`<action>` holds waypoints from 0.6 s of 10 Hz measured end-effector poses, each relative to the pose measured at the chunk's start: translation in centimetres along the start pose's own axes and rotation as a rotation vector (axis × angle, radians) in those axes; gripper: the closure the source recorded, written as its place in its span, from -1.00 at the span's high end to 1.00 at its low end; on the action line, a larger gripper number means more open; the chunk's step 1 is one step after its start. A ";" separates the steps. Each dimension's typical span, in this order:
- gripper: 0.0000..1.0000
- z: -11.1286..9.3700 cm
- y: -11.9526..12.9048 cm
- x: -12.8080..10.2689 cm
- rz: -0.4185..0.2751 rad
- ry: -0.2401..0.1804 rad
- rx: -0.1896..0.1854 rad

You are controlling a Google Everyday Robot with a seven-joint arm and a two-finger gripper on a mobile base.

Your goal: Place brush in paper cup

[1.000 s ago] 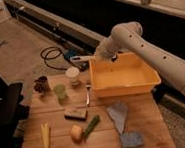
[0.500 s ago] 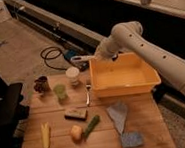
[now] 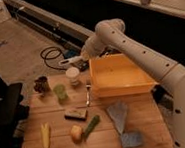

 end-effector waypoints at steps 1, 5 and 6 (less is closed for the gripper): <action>-1.00 1.3 -0.4 -1.7 -0.058 -0.044 -0.024; -1.00 5.6 0.7 -6.0 -0.224 -0.142 -0.114; -1.00 6.9 1.4 -6.9 -0.267 -0.162 -0.142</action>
